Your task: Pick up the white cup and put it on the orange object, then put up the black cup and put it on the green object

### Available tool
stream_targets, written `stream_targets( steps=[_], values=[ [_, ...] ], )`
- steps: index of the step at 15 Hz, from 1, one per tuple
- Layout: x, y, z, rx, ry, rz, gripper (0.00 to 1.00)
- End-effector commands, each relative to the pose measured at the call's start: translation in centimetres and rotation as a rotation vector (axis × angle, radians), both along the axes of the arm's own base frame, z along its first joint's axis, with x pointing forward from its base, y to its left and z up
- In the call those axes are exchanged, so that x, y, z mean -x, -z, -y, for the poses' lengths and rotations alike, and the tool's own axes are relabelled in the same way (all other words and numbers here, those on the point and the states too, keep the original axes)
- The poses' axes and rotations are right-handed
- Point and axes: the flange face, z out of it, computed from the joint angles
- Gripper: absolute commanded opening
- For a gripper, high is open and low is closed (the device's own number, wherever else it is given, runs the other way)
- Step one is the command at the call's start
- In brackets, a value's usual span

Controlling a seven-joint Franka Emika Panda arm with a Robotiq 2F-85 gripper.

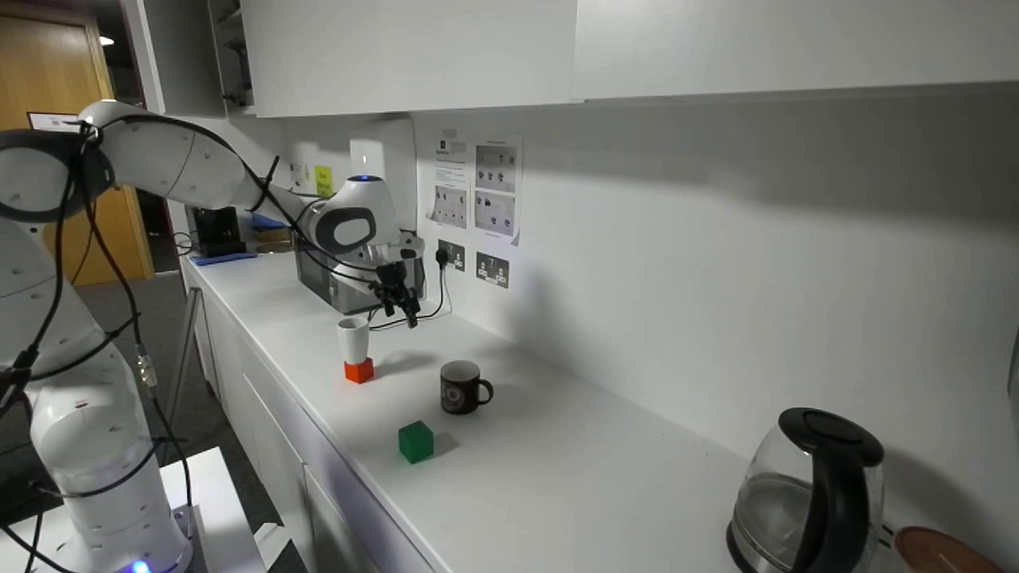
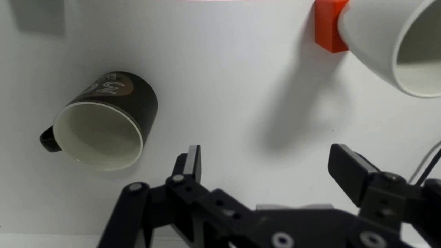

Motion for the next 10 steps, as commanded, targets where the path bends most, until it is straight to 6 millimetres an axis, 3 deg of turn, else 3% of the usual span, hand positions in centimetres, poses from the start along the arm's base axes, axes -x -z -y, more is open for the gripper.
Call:
stream_targets(
  steps=[1,5,10],
  values=[
    [-0.8,1.6,3.1,0.035,-0.055,0.034,1.0],
    [-2.0,3.3,5.7,0.082,-0.119,0.037,1.0],
    [-2.6,4.4,7.4,0.17,-0.222,0.01,1.0]
  ],
)
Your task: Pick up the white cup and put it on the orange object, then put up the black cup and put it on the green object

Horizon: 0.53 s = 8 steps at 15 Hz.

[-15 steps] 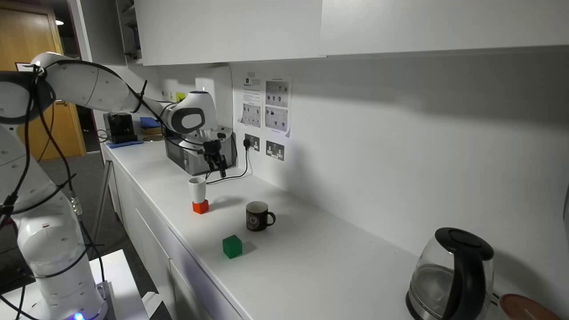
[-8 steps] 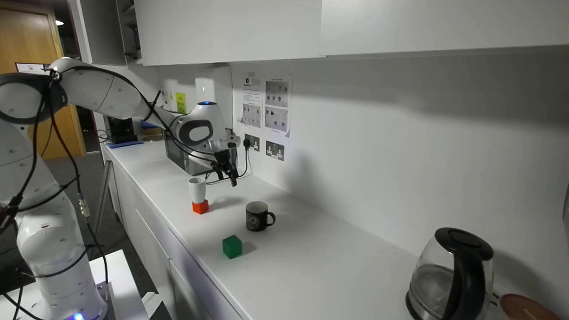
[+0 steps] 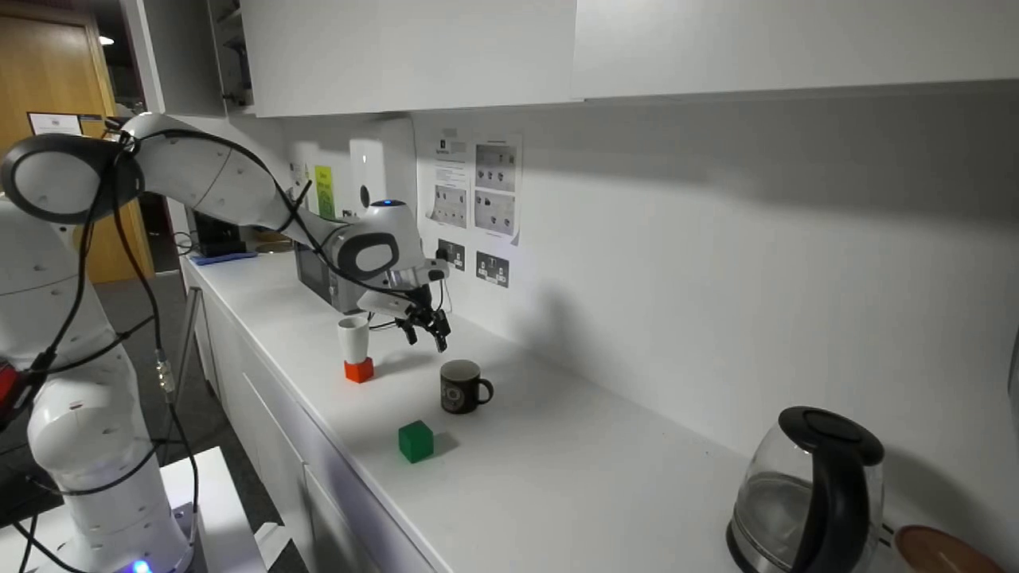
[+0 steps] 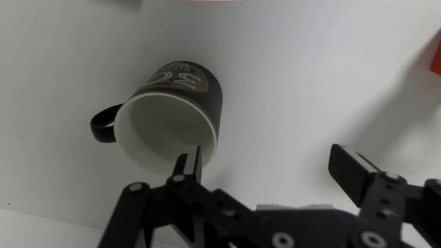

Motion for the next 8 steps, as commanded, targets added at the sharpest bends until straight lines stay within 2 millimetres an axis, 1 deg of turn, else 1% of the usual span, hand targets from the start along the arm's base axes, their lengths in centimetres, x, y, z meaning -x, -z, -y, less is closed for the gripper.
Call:
stream_targets(
  steps=[1,5,8],
  values=[
    [-0.6,0.0,1.3,0.073,-0.093,0.005,1.0],
    [-0.7,0.5,2.0,0.114,-0.175,-0.019,1.0],
    [-0.7,0.8,2.8,0.129,-0.238,-0.038,1.0]
  ],
)
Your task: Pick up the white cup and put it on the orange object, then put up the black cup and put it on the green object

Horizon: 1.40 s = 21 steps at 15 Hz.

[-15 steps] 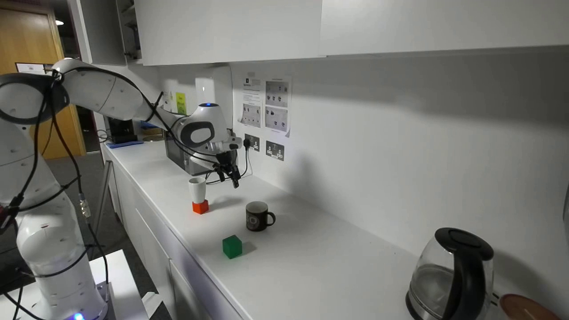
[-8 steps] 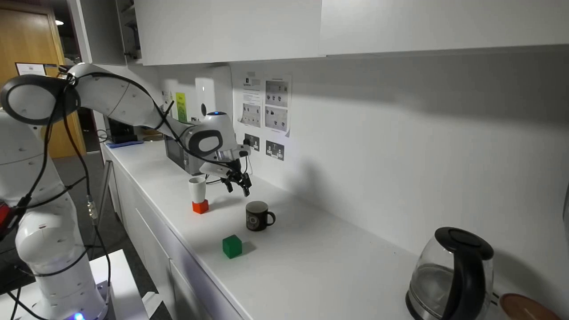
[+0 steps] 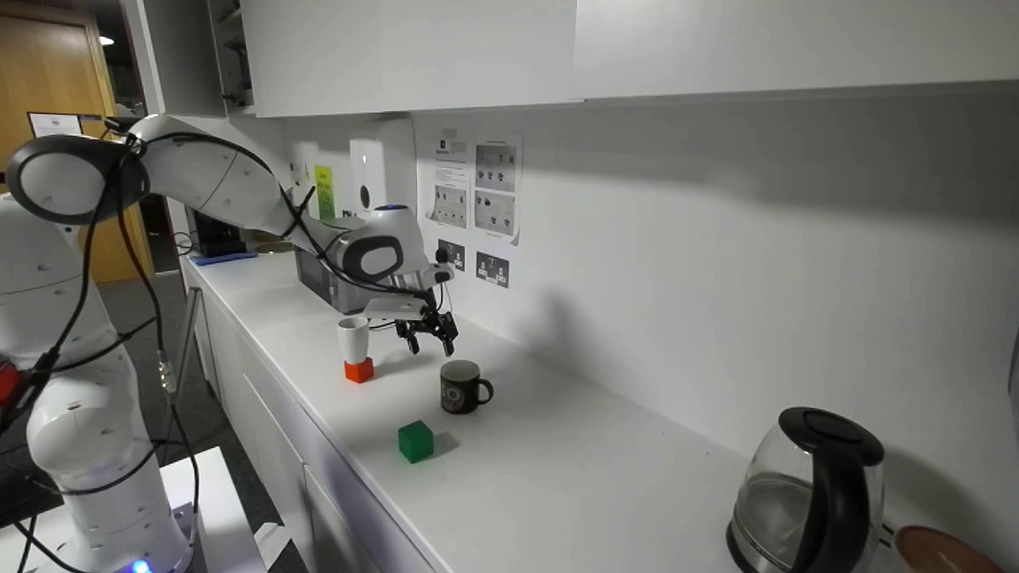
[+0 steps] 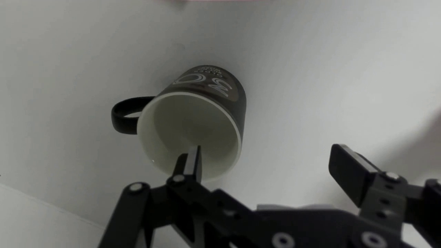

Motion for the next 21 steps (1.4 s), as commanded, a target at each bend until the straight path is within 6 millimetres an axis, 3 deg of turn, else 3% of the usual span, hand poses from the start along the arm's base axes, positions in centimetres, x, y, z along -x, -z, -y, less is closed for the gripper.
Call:
stream_targets(
  steps=[1,8,21],
  values=[
    [-0.5,0.1,1.8,0.044,-0.097,-0.016,1.0],
    [-1.0,2.1,4.0,0.042,-0.207,-0.07,1.0],
    [-3.2,3.4,1.3,0.043,-0.361,-0.122,1.0]
  ],
)
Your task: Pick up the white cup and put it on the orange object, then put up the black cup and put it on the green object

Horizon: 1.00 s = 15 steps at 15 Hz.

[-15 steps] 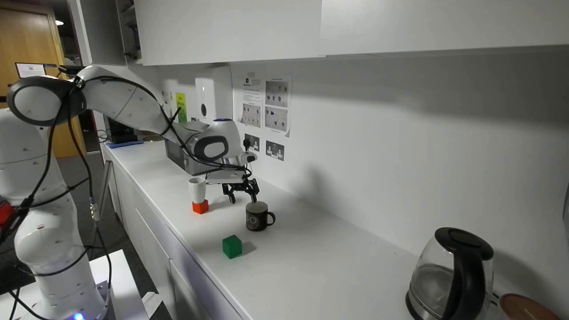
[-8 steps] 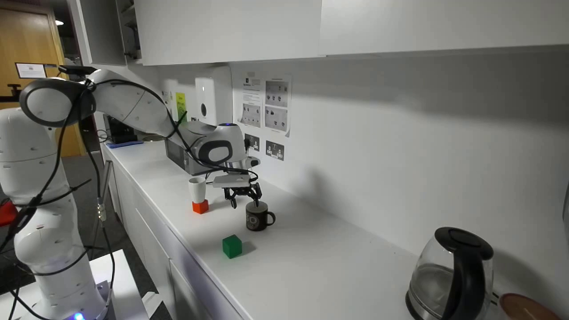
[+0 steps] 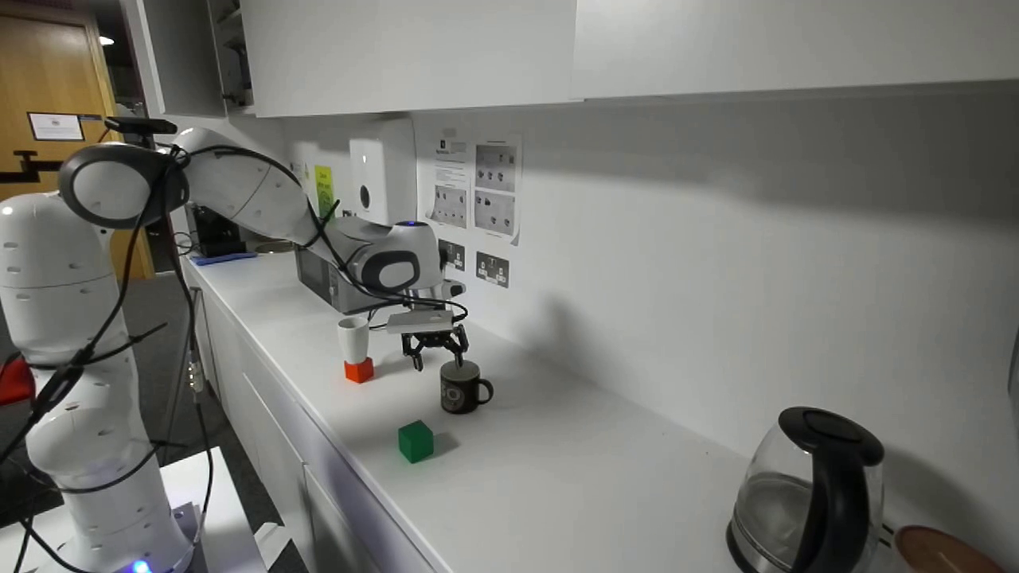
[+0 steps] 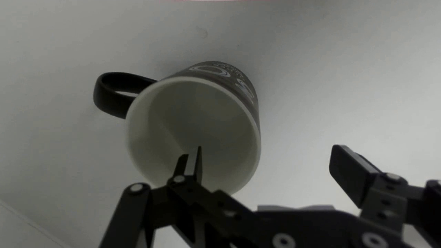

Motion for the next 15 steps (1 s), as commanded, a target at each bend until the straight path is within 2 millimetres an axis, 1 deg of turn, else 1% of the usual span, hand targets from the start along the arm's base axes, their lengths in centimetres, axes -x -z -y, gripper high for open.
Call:
stream_targets(
  steps=[1,8,9,10,11,13,15],
  values=[
    [-0.9,-0.1,0.3,-0.005,-0.065,-0.027,1.0],
    [-1.5,1.2,0.5,-0.007,-0.061,-0.054,1.0],
    [-1.5,1.4,0.5,-0.006,-0.061,-0.057,0.98],
    [-1.5,1.6,0.4,-0.005,-0.06,-0.06,0.92],
    [-1.5,1.7,0.4,-0.006,-0.06,-0.063,0.74],
    [-1.6,1.9,0.3,-0.006,-0.06,-0.066,0.62],
    [-1.6,2.1,0.3,-0.007,-0.06,-0.071,0.46]
  ],
)
